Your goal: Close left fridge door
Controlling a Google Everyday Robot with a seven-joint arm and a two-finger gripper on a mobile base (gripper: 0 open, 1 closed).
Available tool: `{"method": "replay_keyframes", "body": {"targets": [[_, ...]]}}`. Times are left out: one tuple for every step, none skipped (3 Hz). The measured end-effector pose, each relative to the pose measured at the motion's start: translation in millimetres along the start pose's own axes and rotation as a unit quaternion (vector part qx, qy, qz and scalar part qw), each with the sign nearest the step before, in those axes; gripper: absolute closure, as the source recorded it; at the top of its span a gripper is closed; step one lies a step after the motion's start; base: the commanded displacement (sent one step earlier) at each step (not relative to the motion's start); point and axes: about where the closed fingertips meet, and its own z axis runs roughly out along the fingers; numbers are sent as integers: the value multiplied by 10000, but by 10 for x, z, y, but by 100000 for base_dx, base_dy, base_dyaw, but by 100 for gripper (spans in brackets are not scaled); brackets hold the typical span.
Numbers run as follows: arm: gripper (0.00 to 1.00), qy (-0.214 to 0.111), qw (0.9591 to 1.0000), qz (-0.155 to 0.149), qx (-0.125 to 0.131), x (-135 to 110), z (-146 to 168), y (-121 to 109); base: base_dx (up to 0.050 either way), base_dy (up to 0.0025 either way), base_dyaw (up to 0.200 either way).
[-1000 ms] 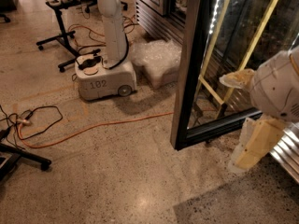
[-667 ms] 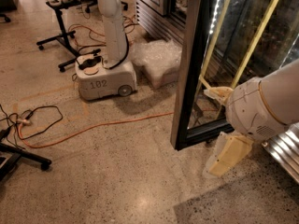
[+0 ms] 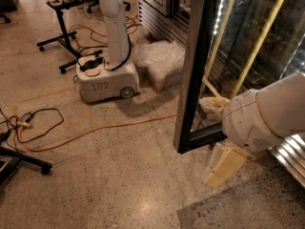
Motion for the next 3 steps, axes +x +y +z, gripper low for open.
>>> {"method": "replay_keyframes", "body": {"targets": [[0,-349,9968,-259,-664,-216,452,259,0,0,0],[0,-537,9939,-563,-781,-475,745,335,0,0,0],[0,-540,9941,-577,-744,-492,748,323,0,0,0]]}}
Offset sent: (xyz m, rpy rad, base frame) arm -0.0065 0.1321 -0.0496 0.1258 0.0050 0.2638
